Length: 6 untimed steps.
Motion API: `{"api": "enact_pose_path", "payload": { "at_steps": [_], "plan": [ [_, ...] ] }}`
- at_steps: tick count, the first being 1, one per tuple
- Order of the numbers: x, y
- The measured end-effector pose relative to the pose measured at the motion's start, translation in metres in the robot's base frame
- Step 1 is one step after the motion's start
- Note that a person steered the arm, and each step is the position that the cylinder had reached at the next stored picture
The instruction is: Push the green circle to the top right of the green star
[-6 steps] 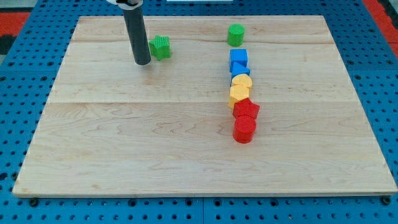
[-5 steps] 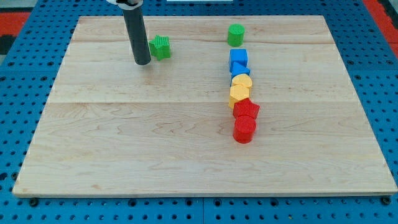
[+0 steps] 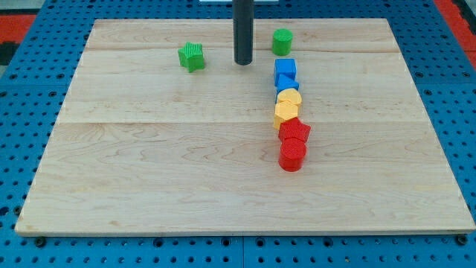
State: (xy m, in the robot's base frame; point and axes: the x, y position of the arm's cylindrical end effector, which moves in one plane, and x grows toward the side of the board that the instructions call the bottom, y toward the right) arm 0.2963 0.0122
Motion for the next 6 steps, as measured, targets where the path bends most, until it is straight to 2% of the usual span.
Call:
{"api": "enact_pose_path", "payload": {
  "at_steps": [2, 3, 4, 5, 6],
  "plan": [
    [-0.003, 0.07],
    [-0.036, 0.094],
    [-0.053, 0.05],
    [-0.045, 0.093],
    [-0.091, 0.09]
  ]
}}
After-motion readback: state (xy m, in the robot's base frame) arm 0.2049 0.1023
